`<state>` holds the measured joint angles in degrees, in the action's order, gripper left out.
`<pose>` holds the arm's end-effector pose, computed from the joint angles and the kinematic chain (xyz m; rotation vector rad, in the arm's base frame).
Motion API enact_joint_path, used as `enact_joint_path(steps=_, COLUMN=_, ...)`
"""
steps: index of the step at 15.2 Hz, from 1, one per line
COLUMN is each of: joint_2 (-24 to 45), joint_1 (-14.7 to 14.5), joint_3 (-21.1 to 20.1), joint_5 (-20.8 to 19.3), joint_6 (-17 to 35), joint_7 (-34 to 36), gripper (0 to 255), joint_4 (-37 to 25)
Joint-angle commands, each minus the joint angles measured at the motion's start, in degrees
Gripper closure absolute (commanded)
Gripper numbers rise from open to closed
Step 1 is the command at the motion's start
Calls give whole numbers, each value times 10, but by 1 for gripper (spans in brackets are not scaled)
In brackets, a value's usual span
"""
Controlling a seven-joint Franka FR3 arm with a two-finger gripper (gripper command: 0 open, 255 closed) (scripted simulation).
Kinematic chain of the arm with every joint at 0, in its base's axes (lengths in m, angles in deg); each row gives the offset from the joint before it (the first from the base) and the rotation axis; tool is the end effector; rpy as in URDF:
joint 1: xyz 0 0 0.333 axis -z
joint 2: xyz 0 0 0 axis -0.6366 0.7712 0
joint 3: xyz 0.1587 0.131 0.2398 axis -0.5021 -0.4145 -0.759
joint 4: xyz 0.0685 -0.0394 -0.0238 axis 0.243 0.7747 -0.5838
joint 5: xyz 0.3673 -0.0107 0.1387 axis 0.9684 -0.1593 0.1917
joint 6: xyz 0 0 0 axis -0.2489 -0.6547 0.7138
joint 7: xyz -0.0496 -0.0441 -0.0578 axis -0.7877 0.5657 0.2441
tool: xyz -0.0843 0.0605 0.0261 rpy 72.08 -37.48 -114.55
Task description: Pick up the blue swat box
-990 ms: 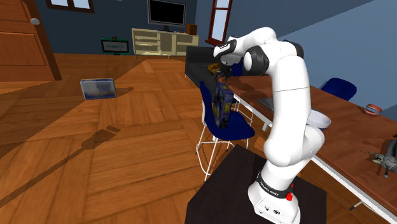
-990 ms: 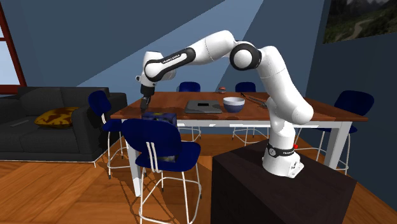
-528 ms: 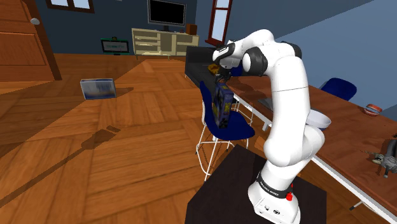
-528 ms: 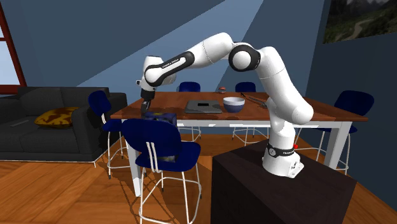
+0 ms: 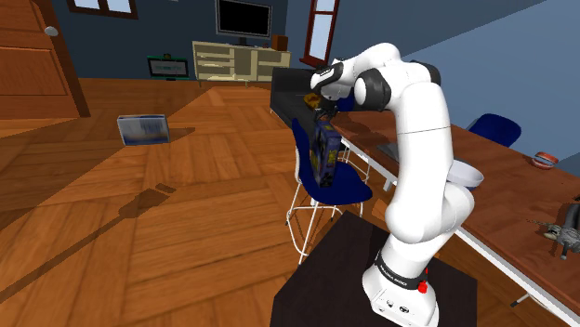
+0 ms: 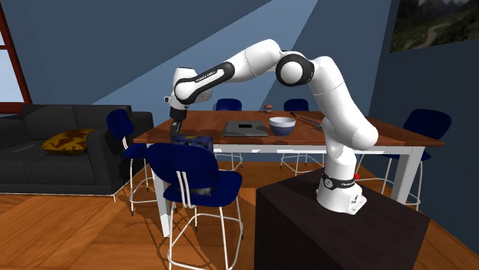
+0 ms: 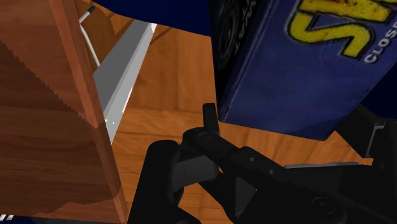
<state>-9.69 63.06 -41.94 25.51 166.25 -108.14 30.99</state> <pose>0.5439 -0.4719 0.3937 2.9433 -0.5915 0.3547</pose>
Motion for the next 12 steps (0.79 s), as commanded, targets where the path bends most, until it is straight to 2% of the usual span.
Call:
enact_joint_path(steps=1, joint_2=-2, joint_1=0, joint_3=1, joint_5=-1, joint_6=-6, joint_7=1, gripper=255, joint_4=-3)
enact_joint_path(steps=12, joint_2=-23, joint_1=0, joint_3=9, joint_5=-15, joint_6=-79, joint_7=12, gripper=255, joint_4=-56)
